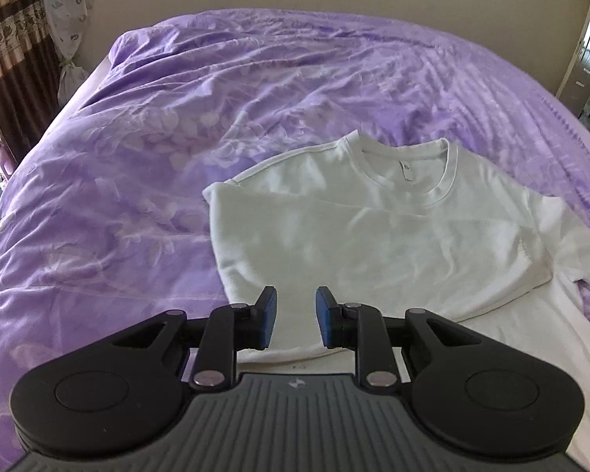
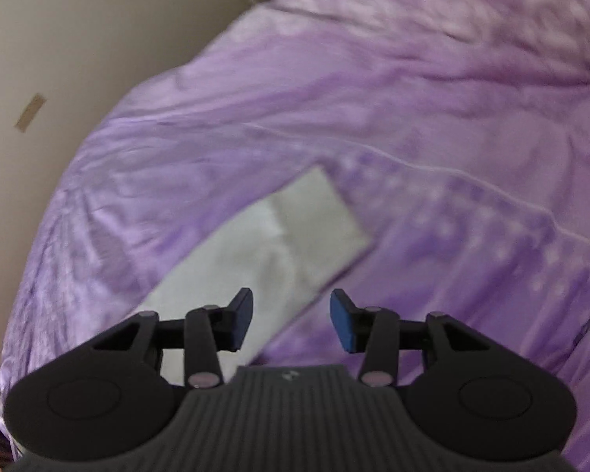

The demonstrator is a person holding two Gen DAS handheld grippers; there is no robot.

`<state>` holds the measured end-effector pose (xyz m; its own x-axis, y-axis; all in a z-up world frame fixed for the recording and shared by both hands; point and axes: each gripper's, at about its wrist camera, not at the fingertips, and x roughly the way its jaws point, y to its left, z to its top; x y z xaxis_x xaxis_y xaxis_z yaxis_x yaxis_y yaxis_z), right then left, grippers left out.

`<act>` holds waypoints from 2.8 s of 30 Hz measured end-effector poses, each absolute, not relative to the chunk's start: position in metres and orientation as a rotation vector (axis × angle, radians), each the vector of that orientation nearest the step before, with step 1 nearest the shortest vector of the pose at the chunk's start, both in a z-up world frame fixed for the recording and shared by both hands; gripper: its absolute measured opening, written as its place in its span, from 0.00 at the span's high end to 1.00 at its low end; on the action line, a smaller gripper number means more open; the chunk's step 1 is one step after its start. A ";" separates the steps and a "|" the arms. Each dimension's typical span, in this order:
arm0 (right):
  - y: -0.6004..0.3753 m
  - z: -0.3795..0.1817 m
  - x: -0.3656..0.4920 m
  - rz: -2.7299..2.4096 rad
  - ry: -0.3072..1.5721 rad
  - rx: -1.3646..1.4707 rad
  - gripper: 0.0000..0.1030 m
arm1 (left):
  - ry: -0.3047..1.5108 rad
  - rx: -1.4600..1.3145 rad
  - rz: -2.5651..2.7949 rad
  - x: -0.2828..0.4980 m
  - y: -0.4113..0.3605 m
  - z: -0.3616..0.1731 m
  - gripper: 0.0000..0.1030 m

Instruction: Fold small clothes

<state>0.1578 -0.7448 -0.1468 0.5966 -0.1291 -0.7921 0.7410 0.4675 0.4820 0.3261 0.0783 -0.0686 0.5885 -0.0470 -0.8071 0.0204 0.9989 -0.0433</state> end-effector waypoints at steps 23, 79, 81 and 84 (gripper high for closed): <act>-0.623 -0.006 0.255 -0.286 0.540 0.587 0.98 | 0.852 -0.115 -0.039 0.326 0.070 -0.060 0.80; -0.361 -0.151 0.328 0.223 1.025 0.077 0.72 | 0.952 -0.649 -0.405 0.419 0.041 -0.157 0.98; -0.356 -0.153 0.324 0.296 1.059 0.105 0.72 | 0.896 -0.616 -0.437 0.419 0.030 -0.119 0.98; -0.339 -0.155 0.317 0.354 1.069 0.075 0.73 | 0.818 -0.583 -0.493 0.423 0.008 -0.064 0.98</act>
